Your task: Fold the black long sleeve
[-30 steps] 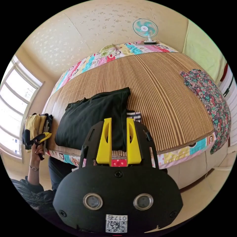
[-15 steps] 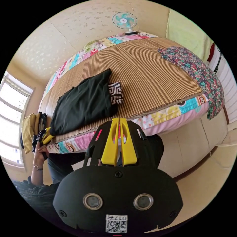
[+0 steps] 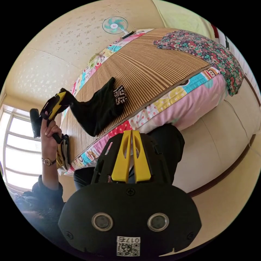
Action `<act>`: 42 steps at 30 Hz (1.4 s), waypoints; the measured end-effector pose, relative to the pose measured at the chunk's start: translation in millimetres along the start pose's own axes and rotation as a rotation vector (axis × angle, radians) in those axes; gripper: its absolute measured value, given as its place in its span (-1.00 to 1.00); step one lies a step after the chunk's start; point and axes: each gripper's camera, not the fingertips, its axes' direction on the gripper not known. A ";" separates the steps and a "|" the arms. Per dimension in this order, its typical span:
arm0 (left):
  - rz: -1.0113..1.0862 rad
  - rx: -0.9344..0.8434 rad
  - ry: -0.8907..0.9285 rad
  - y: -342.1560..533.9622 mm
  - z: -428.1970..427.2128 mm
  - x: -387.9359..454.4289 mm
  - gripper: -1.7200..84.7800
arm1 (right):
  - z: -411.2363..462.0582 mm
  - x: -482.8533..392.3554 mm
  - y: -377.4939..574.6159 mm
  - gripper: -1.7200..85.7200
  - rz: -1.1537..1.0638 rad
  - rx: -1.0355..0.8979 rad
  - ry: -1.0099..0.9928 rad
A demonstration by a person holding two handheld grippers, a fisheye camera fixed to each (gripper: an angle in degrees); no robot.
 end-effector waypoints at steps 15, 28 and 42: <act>-0.508 -0.152 0.173 104.3 81.6 -118.9 -0.73 | 81.0 104.8 -38.9 -0.63 0.252 -0.120 -0.778; -0.410 -0.337 0.457 40.3 88.2 30.8 -0.88 | 100.5 60.8 -147.3 -0.81 0.573 -0.210 -1.046; -0.361 -0.103 -0.030 -105.4 -77.3 200.1 -0.72 | -118.2 52.5 -419.6 -0.90 0.130 0.169 -0.962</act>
